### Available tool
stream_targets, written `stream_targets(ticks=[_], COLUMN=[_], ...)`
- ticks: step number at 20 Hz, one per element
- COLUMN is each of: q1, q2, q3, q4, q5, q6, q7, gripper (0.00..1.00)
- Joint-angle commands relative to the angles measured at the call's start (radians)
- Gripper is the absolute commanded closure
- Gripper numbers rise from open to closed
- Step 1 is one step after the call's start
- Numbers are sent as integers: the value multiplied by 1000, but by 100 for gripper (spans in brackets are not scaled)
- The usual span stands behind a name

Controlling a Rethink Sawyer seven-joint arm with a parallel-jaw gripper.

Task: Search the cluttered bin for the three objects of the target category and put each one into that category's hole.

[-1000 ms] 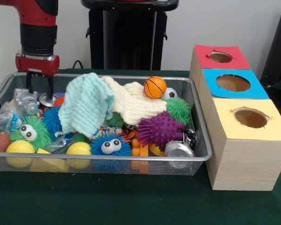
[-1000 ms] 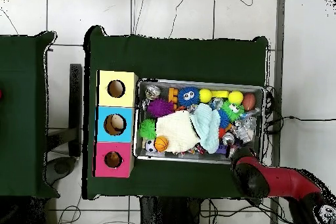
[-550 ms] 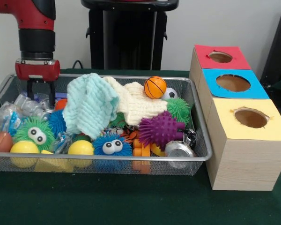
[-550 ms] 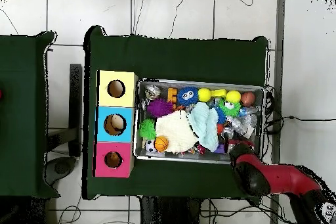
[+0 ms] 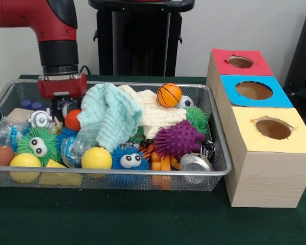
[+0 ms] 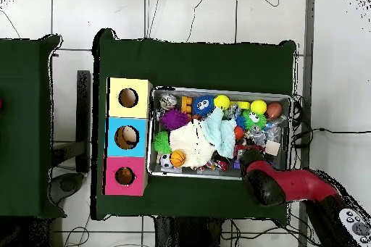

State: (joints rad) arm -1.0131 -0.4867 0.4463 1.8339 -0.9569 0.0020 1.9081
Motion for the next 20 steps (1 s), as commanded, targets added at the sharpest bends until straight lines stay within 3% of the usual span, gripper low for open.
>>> stream_targets(ticks=[1,6,11,20], q1=[171,268,376,402], q2=[101,99,35,38], q3=[159,97,-1,-4], q4=[-30,-33,-8,9], q5=[124,210,362,476], q6=[-24,-79,-27,32], q7=[144,196,263,187], gripper=[0,0,0,0])
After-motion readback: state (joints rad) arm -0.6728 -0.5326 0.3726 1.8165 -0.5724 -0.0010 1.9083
